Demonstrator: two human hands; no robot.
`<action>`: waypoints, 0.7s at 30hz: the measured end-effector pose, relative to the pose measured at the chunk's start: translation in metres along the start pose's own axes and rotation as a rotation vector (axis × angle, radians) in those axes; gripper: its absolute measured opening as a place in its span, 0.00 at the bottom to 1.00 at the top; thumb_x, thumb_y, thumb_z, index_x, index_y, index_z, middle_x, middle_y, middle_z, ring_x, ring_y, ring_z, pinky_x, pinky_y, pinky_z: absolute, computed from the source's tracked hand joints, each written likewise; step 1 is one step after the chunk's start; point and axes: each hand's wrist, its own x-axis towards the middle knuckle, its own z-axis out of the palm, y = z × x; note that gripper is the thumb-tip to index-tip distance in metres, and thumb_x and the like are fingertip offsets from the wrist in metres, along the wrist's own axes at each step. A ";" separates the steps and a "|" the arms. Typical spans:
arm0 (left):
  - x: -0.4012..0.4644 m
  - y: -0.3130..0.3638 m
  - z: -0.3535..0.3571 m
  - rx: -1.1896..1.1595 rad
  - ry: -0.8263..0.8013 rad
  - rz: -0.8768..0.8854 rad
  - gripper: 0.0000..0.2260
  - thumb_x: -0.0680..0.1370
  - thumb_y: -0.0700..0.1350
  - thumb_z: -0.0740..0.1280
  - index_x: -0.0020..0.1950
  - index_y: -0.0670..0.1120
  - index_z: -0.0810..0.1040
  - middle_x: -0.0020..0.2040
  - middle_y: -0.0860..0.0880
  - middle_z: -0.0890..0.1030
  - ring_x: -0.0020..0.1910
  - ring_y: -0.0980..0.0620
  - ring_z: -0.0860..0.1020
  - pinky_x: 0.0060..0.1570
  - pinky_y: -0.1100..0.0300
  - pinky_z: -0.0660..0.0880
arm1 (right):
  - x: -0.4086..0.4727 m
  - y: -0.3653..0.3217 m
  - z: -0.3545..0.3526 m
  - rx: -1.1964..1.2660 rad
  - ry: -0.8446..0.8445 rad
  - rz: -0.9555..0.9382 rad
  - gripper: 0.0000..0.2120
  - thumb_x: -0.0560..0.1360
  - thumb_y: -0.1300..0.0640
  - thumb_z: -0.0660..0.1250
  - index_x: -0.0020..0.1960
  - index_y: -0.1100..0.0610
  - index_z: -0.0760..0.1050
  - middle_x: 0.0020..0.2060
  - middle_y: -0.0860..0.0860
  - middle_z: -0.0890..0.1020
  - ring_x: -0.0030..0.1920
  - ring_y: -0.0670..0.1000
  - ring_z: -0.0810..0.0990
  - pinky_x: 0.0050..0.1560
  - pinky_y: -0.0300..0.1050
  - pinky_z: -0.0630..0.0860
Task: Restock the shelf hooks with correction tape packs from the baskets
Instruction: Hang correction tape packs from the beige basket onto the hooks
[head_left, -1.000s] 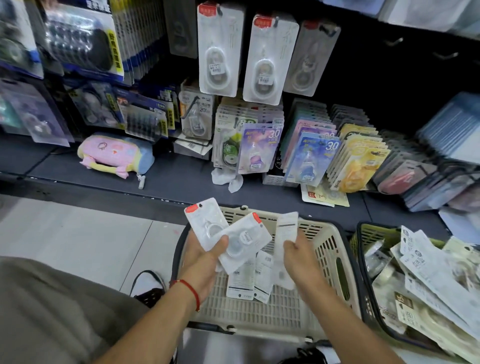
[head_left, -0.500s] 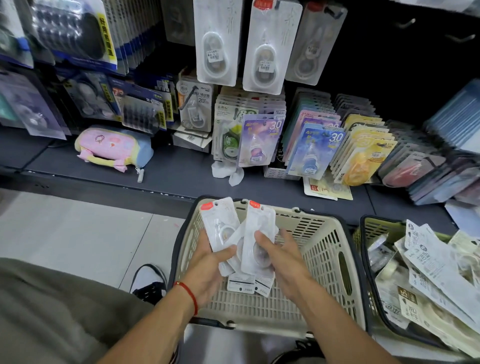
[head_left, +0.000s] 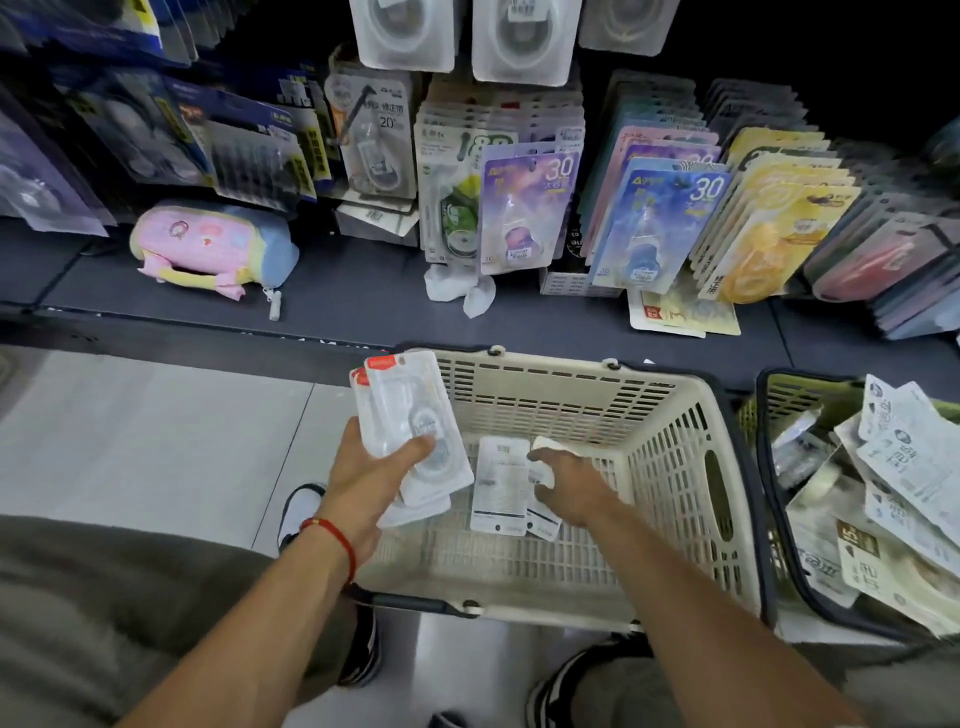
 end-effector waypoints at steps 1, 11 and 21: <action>-0.001 -0.003 -0.003 0.028 -0.003 -0.011 0.27 0.73 0.45 0.81 0.69 0.55 0.76 0.60 0.49 0.85 0.58 0.45 0.85 0.53 0.41 0.85 | 0.005 0.009 0.017 -0.175 -0.119 -0.037 0.36 0.81 0.55 0.71 0.84 0.49 0.58 0.84 0.55 0.58 0.82 0.59 0.61 0.77 0.54 0.64; -0.007 -0.025 -0.011 0.197 -0.014 -0.088 0.24 0.73 0.47 0.81 0.62 0.63 0.76 0.51 0.62 0.86 0.56 0.52 0.85 0.46 0.49 0.86 | 0.049 0.028 0.080 -0.655 -0.258 -0.250 0.57 0.79 0.70 0.67 0.81 0.37 0.28 0.81 0.52 0.26 0.82 0.62 0.30 0.75 0.80 0.54; -0.003 -0.023 0.007 0.181 0.015 -0.057 0.28 0.72 0.45 0.81 0.67 0.64 0.77 0.58 0.57 0.86 0.60 0.49 0.84 0.57 0.42 0.83 | 0.030 0.027 0.015 -0.314 0.017 -0.398 0.21 0.87 0.54 0.57 0.80 0.51 0.63 0.73 0.61 0.76 0.70 0.63 0.77 0.70 0.59 0.74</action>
